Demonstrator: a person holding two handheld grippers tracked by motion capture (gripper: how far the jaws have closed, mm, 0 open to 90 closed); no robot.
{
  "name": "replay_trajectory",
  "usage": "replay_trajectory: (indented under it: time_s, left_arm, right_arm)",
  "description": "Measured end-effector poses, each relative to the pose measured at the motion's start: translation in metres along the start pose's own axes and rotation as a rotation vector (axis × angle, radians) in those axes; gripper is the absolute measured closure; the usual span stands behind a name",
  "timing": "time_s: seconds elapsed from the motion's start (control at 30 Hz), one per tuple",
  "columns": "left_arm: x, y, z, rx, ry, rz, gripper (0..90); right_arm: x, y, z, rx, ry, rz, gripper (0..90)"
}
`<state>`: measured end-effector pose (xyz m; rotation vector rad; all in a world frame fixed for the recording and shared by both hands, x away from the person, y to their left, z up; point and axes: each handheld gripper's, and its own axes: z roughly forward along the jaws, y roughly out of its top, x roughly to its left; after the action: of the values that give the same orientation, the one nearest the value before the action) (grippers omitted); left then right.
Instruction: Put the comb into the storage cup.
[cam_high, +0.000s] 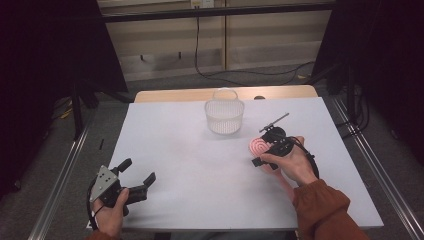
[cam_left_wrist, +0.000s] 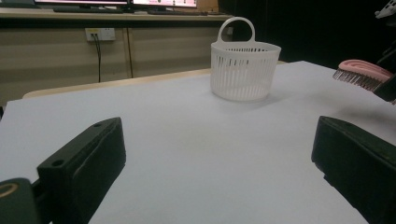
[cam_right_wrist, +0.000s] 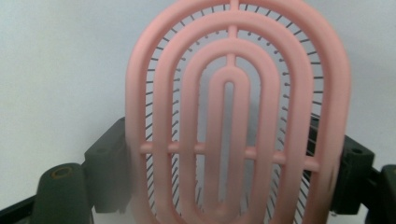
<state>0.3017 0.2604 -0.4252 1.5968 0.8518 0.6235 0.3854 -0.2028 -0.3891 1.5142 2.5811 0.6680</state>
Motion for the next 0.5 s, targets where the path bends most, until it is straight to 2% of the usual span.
replay_trajectory:
  time_s: [0.5]
  left_arm:
    - [0.0, 0.0, 0.0, 0.002, 0.003, 0.001, 3.0]
  right_arm:
    - [-0.001, -0.006, -0.014, -0.062, -0.014, 0.007, 19.9]
